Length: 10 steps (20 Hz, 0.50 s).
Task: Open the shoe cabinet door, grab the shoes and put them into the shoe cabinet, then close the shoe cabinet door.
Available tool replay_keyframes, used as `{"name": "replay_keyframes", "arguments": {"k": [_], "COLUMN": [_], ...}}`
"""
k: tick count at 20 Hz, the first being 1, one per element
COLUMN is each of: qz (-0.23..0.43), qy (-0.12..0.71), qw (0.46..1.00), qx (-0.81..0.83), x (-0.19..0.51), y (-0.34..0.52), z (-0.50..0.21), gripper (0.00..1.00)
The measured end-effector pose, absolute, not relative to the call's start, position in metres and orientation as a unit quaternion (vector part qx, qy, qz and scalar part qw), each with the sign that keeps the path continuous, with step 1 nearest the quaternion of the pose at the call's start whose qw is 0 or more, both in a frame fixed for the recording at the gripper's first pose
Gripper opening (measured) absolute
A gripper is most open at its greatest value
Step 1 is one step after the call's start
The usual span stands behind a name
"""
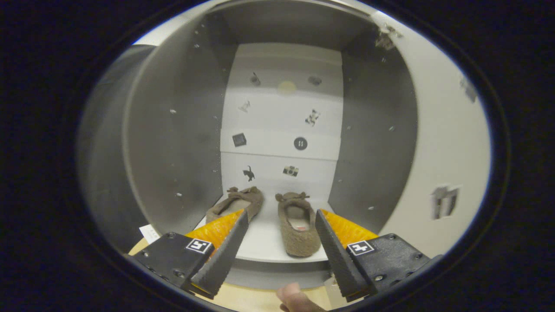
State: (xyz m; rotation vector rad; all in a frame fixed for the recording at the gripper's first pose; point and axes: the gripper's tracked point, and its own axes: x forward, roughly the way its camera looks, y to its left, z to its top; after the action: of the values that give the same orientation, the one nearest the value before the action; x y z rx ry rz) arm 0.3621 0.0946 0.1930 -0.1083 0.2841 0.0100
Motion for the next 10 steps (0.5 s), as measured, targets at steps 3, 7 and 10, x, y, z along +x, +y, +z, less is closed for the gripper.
{"name": "replay_keyframes", "arguments": {"k": [3, 7, 10], "qz": [-0.008, -0.004, 0.011], "qy": [0.117, 0.106, 0.089], "qw": [0.992, 0.994, 0.996], "qx": [-0.051, -0.032, -0.027], "x": [0.292, 0.211, 0.165], "y": [0.094, 0.096, 0.089], "z": [0.226, 0.252, 0.262], "gripper": [1.0, 1.0, 1.0]}}
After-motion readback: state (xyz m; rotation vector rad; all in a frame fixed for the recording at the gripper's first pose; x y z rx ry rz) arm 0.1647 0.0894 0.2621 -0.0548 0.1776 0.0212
